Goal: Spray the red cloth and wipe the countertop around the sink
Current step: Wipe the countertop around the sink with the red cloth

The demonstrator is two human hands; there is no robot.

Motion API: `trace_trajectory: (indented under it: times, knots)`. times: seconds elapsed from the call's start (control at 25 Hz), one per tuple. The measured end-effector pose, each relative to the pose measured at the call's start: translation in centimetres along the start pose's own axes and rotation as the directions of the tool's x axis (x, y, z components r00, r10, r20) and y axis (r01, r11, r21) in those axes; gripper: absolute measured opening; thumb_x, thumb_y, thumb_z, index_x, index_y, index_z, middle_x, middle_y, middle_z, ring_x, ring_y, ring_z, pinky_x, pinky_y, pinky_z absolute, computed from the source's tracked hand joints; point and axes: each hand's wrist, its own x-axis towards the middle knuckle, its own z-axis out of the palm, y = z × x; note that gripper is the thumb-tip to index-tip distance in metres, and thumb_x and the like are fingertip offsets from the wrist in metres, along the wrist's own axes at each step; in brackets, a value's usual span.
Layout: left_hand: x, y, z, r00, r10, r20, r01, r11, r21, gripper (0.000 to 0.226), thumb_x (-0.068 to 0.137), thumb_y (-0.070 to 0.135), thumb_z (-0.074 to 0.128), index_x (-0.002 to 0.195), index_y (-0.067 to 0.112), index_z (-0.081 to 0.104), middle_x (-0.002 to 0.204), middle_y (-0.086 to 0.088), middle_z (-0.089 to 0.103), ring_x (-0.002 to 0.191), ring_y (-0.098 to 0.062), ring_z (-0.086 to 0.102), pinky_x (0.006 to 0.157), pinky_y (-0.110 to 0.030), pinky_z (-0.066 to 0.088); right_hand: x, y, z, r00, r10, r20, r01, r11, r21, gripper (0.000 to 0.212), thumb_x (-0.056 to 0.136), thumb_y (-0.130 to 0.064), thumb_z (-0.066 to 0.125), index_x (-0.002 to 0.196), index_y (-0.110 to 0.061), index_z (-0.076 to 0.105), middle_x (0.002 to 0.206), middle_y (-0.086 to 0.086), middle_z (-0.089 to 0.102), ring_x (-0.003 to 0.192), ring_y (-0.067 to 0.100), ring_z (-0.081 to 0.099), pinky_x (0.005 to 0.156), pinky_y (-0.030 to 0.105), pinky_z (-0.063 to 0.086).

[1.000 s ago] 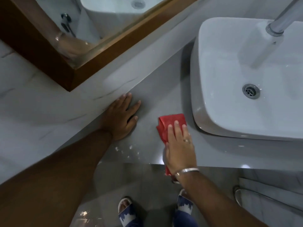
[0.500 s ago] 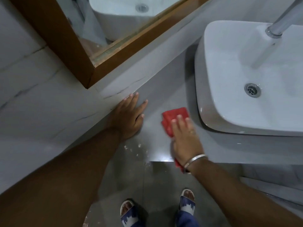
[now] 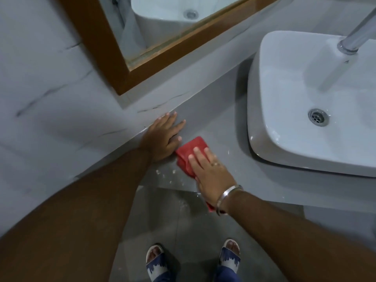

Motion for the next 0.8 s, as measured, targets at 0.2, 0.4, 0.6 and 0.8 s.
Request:
trace_trajectory:
  times: [0.2, 0.4, 0.6, 0.8]
  knots:
    - [-8.5, -1.9, -4.6, 1.000, 0.013, 0.014, -0.016, 0.973, 0.229, 0.068, 0.096, 0.051, 0.033, 0.153, 0.013, 0.033, 0.159, -0.020, 0.032, 0.147, -0.038, 0.027, 0.117, -0.053, 0.026, -3.5, 4.7, -0.2, 0.990, 0.130, -0.054, -0.125, 0.989, 0.072, 0.064, 0.093, -0.022, 0.043, 0.152, -0.017, 0.020, 0.162, 0.010, 0.013, 0.147, 0.036, 0.011, 0.117, 0.050, 0.023]
    - [-15.8, -3.4, -9.9, 0.970, 0.242, -0.036, -0.159, 0.736, 0.659, 0.056, 0.097, 0.034, 0.044, 0.146, 0.007, 0.045, 0.152, -0.026, 0.042, 0.141, -0.043, 0.039, 0.115, -0.056, 0.029, 0.1, -1.7, 0.1, 0.879, 0.475, -0.042, -0.459, 0.867, 0.194, 0.067, 0.092, -0.026, 0.047, 0.151, -0.014, 0.019, 0.162, 0.014, 0.014, 0.146, 0.042, 0.010, 0.116, 0.052, 0.018]
    - [-14.2, -4.6, -14.2, 0.957, 0.272, -0.105, -0.039, 0.475, 0.879, 0.072, 0.092, 0.047, 0.042, 0.151, 0.006, 0.036, 0.158, -0.020, 0.032, 0.147, -0.034, 0.031, 0.120, -0.054, 0.016, 2.3, -3.6, 0.6, 0.983, 0.176, -0.056, -0.172, 0.983, 0.065, 0.063, 0.093, -0.029, 0.042, 0.151, -0.016, 0.022, 0.161, 0.012, 0.019, 0.145, 0.039, 0.017, 0.114, 0.051, 0.024]
    - [-13.6, -7.5, -13.4, 0.949, 0.313, -0.025, -0.048, 0.223, 0.974, 0.085, 0.096, 0.057, 0.017, 0.155, -0.003, 0.006, 0.162, -0.025, 0.000, 0.150, -0.038, 0.003, 0.114, -0.063, -0.016, 5.8, -9.4, 0.4, 0.916, 0.383, -0.121, -0.373, 0.922, 0.102, 0.069, 0.089, -0.027, 0.046, 0.151, -0.013, 0.021, 0.160, 0.016, 0.017, 0.145, 0.043, 0.014, 0.116, 0.051, 0.018]
